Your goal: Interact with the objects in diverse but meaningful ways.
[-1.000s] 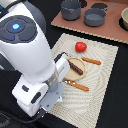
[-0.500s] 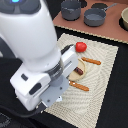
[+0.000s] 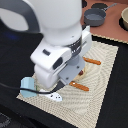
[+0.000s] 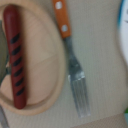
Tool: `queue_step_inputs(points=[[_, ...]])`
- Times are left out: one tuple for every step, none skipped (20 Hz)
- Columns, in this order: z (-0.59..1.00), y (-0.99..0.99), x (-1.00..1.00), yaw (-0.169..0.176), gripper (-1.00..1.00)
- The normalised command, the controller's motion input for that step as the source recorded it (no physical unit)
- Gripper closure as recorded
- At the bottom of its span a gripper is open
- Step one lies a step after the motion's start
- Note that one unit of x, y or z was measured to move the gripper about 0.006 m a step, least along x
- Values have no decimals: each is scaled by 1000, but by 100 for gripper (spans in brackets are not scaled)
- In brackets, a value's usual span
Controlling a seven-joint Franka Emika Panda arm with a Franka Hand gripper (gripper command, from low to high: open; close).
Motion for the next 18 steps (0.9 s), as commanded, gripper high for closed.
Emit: queue_step_inputs(points=[[-649,691,-149,0,-100],[-617,660,-223,0,-100],[-557,663,-263,0,-100],[-491,720,-394,-10,-100],[-426,691,-383,-10,-100],[-360,646,-331,-4,-100],[-317,606,-306,-6,-100],[-240,546,-226,-2,-100],[-197,471,-191,-1,-100],[-111,400,-117,-2,-100],[-43,311,-83,0,-100],[0,123,-77,0,-100],[0,40,-109,-5,-100],[0,6,-171,-11,-100],[0,0,-120,-4,-100],[0,0,-91,-1,-100],[0,9,-91,0,-100],[0,0,-100,0,-100]])
